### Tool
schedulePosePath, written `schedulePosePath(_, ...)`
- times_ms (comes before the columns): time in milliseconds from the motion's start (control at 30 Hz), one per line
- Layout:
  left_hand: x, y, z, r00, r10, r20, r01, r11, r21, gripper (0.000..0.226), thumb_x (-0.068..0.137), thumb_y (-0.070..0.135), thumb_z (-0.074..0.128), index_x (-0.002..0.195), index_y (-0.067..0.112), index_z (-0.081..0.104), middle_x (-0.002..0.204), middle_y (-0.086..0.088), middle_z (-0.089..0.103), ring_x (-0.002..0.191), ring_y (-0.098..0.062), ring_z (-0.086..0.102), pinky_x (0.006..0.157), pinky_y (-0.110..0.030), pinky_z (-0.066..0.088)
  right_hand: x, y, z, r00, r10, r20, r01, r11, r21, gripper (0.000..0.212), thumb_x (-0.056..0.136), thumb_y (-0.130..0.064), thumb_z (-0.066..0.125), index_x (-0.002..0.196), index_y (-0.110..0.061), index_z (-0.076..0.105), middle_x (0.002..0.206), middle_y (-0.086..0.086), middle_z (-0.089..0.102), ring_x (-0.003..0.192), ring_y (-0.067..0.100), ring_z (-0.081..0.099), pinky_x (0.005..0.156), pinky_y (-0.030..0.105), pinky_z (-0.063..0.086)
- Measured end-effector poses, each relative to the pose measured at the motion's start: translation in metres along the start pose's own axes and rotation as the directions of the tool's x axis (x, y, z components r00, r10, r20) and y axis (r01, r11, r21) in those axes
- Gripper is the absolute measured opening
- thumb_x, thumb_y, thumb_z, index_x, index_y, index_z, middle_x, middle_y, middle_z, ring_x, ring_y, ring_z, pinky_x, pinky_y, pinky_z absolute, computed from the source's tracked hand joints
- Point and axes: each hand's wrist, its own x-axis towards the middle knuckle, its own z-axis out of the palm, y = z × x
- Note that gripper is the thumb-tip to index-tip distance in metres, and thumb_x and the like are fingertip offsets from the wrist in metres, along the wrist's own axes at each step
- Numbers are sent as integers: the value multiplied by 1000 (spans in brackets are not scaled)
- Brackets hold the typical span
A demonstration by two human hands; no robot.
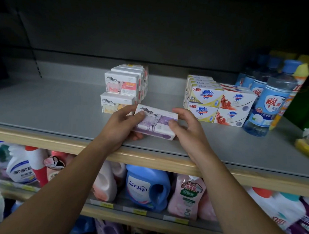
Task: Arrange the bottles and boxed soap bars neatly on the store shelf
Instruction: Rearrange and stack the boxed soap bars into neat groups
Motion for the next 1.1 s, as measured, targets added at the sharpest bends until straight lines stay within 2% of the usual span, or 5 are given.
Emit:
schedulePosePath(233,-5,-1,-7,990,98,99,-89,992,-90,26,91,12,58,117,14,62,86,-1,73,52,-11,57,43,-21,46,1,1,3,998,54,10,-54,997,-51,51,88,-19,72,135,-21,53,121,-3,67,108,10,65,100,39,51)
schedulePosePath(433,-7,1,-7,989,122,86,-104,976,-192,36,83,16,67,119,19,64,104,-5,72,71,-21,67,57,-30,58,-1,-1,2,1000,-8,4,8,998,61,32,90,-3,65,107,-30,59,101,-5,70,65,15,67,59,29,54)
schedulePosePath(633,-3,-6,-7,994,105,-22,-106,990,-90,29,74,19,74,103,22,75,125,-13,64,119,-35,58,103,-53,45,-3,-1,-1,996,-74,54,75,997,-13,39,85,0,68,109,-30,60,117,-28,60,91,-1,66,83,18,51)
schedulePosePath(800,-1,-4,-8,996,93,-1,-93,989,-118,42,63,26,83,104,25,75,127,-10,63,122,-35,56,104,-55,43,-4,-6,3,995,-96,6,96,984,-152,47,82,-1,68,113,-35,59,121,-12,63,90,14,70,81,23,53)
schedulePosePath(1100,15,6,12,919,392,-41,-234,627,743,33,83,30,72,115,24,67,109,-4,70,91,-25,64,87,-30,49,9,-15,-3,1000,-23,-15,15,922,-387,29,91,-24,65,119,-23,57,108,1,66,89,28,67,87,42,53)
